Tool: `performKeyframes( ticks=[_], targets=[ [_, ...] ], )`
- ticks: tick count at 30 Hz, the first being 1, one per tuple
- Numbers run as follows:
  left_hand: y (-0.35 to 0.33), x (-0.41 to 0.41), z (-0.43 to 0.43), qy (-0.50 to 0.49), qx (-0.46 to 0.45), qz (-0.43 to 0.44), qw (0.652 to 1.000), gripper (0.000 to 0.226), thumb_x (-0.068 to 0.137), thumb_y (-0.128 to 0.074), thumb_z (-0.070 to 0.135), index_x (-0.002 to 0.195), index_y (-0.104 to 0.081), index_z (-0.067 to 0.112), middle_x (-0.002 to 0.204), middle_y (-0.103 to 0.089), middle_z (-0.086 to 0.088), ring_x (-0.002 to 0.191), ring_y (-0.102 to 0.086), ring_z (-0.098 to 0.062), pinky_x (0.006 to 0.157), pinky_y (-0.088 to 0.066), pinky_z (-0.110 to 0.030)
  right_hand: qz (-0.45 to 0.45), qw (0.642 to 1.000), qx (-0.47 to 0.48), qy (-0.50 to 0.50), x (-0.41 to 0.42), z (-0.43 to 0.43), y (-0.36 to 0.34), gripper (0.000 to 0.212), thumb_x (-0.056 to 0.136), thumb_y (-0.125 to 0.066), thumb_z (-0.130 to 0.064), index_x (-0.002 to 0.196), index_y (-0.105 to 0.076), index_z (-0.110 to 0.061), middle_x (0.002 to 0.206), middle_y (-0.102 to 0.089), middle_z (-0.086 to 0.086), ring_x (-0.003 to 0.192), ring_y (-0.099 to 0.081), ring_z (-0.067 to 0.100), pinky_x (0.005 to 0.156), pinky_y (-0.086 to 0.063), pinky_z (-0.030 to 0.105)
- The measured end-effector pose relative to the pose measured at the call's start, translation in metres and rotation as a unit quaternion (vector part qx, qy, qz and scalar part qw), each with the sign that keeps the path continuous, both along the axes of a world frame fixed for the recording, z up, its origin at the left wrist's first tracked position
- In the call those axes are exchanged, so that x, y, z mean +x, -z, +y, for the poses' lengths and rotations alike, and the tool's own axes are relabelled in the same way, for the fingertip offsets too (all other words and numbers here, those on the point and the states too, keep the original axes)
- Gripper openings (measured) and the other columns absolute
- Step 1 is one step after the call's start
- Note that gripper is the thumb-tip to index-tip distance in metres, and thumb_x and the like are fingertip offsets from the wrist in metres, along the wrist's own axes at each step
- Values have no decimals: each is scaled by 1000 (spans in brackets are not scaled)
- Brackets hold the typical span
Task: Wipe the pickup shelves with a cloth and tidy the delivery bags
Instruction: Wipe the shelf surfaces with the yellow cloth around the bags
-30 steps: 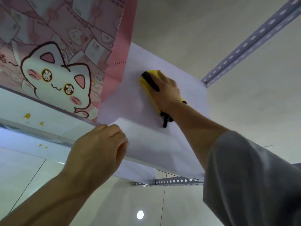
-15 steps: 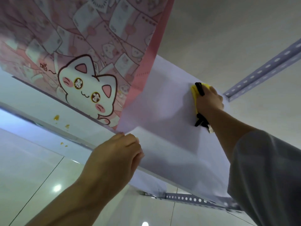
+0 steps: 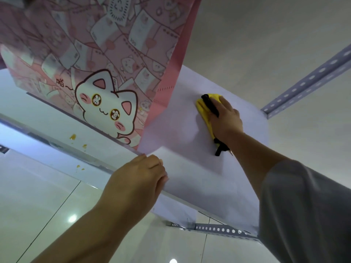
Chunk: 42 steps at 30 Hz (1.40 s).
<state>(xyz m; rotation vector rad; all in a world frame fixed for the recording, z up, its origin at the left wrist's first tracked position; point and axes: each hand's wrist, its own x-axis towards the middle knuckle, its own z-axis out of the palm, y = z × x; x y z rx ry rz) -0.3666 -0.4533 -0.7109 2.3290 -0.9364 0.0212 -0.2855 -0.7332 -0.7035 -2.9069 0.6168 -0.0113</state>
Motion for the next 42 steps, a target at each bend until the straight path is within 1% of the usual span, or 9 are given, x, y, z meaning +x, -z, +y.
performKeyframes(
  ticks=[3, 6, 9, 13, 21, 26, 34, 38, 42],
  targets=[
    [0, -2, 3, 8, 12, 12, 1000, 6, 79, -69, 15, 75, -69, 11, 72, -64, -3, 62, -59, -20, 56, -53, -29, 15, 998, -19, 59, -3, 17, 2, 51, 95, -32, -36, 144, -21, -44, 157, -11, -13, 131, -27, 31, 105, -24, 41],
    [0, -2, 3, 6, 40, 36, 999, 17, 90, -53, 18, 88, -69, 12, 91, -66, -3, 83, -61, -22, 75, -53, -38, 11, 999, -10, 52, -19, 34, 1, 48, 95, -32, -40, 142, -23, -46, 157, -13, -14, 128, -29, 32, 103, -24, 41],
    [-1, -4, 4, 20, 43, 50, 998, 27, 95, -37, 17, 104, -62, 22, 121, -55, 6, 114, -47, -11, 95, -37, -23, 4, 1000, -4, -9, -48, 55, 0, 44, 95, -32, -47, 139, -26, -50, 155, -17, -16, 125, -31, 30, 101, -27, 41],
    [-6, -22, 21, 17, 39, 58, 997, 32, 96, -36, 25, 122, -55, 30, 140, -41, 16, 134, -27, 1, 99, -27, -15, -25, 998, 20, -50, -93, 84, -1, 41, 95, -39, -47, 134, -33, -54, 152, -26, -16, 119, -34, 27, 98, -31, 38],
    [-30, -71, 89, -34, 16, 146, 989, 26, 92, -48, 31, 114, -61, 26, 117, -59, 13, 101, -56, -8, 82, -41, -20, -21, 998, 35, -41, -173, 143, -12, 42, 90, -52, -21, 127, -54, -40, 143, -45, -9, 105, -47, 36, 87, -33, 31],
    [-57, -92, 140, -62, -25, 221, 973, 28, 91, -50, 37, 114, -61, 26, 109, -63, 13, 94, -57, -3, 82, -46, -26, -72, 976, 202, -42, -208, 210, -41, 36, 84, -56, -15, 112, -62, -38, 113, -56, -20, 108, -54, 12, 81, -35, 13],
    [-106, -101, 208, -186, -186, 438, 860, 77, 62, -43, 80, 121, -52, 31, 107, -64, 8, 96, -63, -12, 86, -52, -38, -70, 946, 289, -128, -225, 320, -97, 53, 78, -71, -25, 125, -48, -29, 123, -54, -9, 109, -50, 12, 89, -43, 28],
    [-124, -94, 232, -218, -154, 383, 885, 28, 78, -64, 48, 102, -60, 32, 93, -64, 10, 86, -60, -6, 68, -46, -22, -69, 927, 309, -200, -230, 353, -112, 56, 71, -79, -25, 121, -53, -25, 121, -50, -14, 111, -47, 4, 93, -37, 13],
    [-133, -90, 244, -232, -133, 355, 896, 27, 80, -68, 33, 105, -59, 32, 94, -63, 11, 87, -60, -10, 68, -45, -22, -20, 911, 346, -224, -225, 350, -126, 58, 70, -81, -32, 122, -57, -25, 130, -52, -12, 122, -46, 5, 102, -37, 24]
  ],
)
